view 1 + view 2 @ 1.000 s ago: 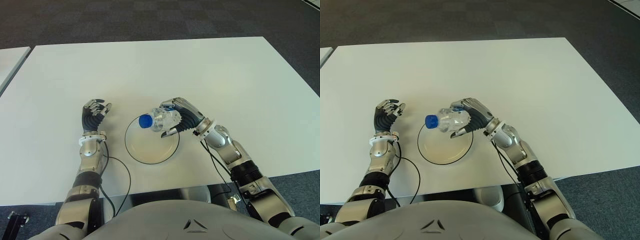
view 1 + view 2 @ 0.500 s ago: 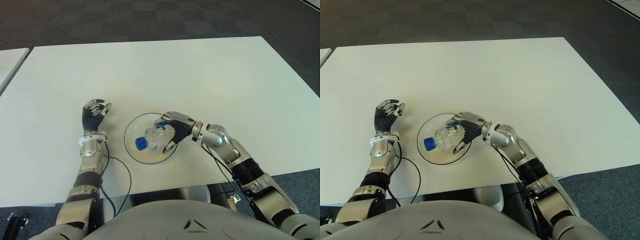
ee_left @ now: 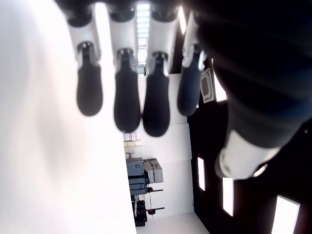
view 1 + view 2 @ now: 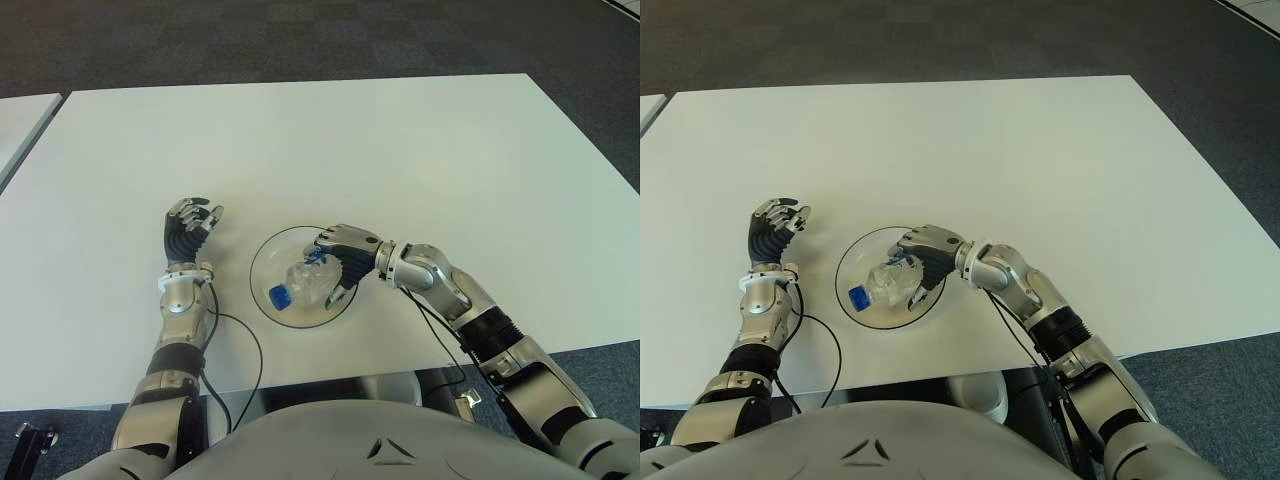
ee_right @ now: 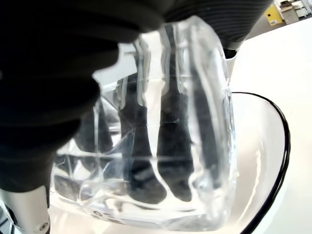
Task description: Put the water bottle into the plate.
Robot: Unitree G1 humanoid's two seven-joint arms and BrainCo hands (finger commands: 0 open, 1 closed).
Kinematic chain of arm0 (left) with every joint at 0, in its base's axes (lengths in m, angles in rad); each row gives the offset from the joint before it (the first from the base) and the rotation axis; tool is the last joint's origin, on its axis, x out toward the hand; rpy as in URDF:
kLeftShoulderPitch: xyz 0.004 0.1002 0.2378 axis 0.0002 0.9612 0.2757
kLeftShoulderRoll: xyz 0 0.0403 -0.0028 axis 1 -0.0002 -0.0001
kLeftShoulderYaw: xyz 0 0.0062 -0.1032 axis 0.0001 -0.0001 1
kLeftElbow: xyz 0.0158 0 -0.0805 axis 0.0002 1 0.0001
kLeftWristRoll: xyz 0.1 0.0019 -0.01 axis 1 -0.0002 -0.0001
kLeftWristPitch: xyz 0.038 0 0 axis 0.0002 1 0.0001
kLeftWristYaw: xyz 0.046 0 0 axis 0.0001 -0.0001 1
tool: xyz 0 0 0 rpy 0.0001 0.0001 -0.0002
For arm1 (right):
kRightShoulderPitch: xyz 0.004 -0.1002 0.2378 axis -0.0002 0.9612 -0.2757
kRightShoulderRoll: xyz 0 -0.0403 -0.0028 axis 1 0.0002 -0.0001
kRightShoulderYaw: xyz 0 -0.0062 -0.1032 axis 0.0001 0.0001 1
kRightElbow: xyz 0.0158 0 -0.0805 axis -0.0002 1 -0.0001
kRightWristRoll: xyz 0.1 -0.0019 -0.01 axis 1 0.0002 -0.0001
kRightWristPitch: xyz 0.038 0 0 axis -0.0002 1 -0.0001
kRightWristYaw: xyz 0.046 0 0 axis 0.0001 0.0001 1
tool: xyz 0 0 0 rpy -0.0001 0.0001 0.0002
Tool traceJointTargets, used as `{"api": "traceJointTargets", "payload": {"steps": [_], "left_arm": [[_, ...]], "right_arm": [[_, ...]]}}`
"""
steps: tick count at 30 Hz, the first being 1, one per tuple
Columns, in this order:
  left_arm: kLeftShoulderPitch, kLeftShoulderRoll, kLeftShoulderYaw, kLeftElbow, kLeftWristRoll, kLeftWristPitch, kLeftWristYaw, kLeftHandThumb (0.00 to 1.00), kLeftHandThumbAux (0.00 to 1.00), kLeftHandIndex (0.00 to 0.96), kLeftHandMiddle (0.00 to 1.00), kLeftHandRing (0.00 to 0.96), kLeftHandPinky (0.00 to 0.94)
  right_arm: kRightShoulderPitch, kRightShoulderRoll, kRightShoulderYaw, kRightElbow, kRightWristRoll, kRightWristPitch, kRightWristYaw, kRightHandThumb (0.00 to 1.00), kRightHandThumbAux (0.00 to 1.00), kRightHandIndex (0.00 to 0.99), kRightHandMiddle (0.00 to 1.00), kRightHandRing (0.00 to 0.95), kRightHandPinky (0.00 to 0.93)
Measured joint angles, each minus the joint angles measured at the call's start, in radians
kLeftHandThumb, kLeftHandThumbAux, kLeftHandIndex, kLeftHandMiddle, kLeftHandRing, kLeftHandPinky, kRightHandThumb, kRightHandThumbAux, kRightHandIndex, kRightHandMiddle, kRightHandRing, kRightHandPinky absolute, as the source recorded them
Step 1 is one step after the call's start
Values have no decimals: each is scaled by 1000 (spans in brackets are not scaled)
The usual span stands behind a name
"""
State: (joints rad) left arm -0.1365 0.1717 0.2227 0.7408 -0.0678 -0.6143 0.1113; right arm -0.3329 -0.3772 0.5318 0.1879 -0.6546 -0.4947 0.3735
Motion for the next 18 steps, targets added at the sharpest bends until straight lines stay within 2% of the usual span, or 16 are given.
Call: {"api": "traceJointTargets", "payload": {"steps": [1, 4, 6, 7, 9, 10, 13, 18], "left_arm": [[0, 0, 0, -2, 0, 1, 0, 706, 713, 433, 621, 595, 565], [1, -2, 0, -10, -1, 3, 0, 706, 713, 433, 623, 598, 573], [1, -2, 0, -15, 0, 5, 0, 706, 713, 433, 627, 603, 579], [1, -2, -1, -16, 1, 5, 0, 706, 713, 433, 627, 604, 581], [1, -2, -1, -17, 3, 6, 0, 706, 713, 433, 632, 610, 589], [1, -2, -1, -17, 5, 7, 0, 706, 713, 433, 634, 612, 591], [1, -2, -1, -17, 10, 7, 0, 706, 713, 433, 638, 615, 589], [1, -2, -1, -16, 13, 7, 2, 707, 713, 434, 630, 603, 566]], "right_arm": [[-1, 0, 1, 1, -6, 0, -2, 706, 719, 437, 832, 830, 805], [-3, 4, 4, 7, -11, 0, -4, 704, 719, 429, 687, 708, 701], [-2, 9, 7, 8, -13, 1, -4, 701, 720, 420, 535, 574, 595], [-1, 10, 7, 8, -13, 2, -4, 700, 720, 419, 503, 545, 572], [3, 13, 7, 7, -13, 5, -6, 695, 722, 410, 364, 410, 466], [5, 15, 7, 7, -13, 6, -7, 631, 700, 335, 320, 364, 417], [12, 18, 7, 4, -13, 7, -8, 537, 663, 208, 199, 232, 291], [14, 15, 8, -3, -19, 12, -8, 498, 642, 89, 63, 82, 156]]}}
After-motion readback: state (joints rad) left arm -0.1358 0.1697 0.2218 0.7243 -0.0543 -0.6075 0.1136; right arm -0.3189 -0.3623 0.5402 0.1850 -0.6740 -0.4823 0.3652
